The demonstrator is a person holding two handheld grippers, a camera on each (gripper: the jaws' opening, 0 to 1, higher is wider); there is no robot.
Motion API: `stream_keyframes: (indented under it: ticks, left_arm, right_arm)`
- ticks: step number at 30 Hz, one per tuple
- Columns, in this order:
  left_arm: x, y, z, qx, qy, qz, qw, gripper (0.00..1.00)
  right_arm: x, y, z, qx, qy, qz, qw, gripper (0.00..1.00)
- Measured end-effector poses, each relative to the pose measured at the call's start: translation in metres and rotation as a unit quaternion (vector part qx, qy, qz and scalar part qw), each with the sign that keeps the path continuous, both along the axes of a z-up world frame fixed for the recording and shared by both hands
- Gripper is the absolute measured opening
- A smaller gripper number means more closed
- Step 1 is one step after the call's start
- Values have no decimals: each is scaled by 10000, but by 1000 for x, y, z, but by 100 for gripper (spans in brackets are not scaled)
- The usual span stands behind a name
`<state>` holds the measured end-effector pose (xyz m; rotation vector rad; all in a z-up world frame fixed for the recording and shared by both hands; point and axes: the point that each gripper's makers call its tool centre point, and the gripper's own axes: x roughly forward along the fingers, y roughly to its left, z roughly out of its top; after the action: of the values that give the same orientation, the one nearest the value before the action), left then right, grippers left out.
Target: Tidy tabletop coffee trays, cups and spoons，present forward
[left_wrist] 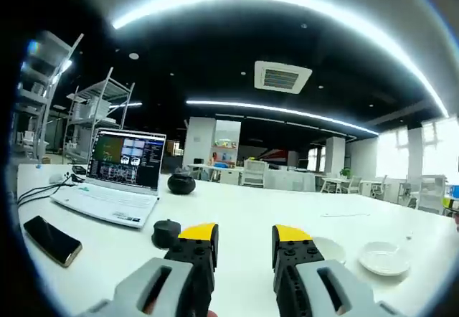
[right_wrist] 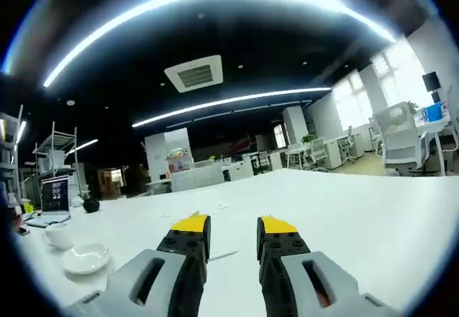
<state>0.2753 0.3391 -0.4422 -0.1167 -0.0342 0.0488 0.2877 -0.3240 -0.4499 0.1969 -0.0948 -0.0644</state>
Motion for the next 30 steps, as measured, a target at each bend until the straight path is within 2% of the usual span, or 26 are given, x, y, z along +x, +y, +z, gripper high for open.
stream_keyframes:
  ticks: [8,19,30]
  left_arm:
    - [-6,4,0,45,-20,85,10000,32]
    - [-3,-8,2,122,17,-75,9999,32]
    - [-4,-8,4,155,5,-114,9998,32]
  right_arm:
    - [1,-1,12,-48,-113,58,9999,27]
    - [3,4,8,-90,-40,192,9998,27]
    - [0,1,7,-120,-7,188,9997,28]
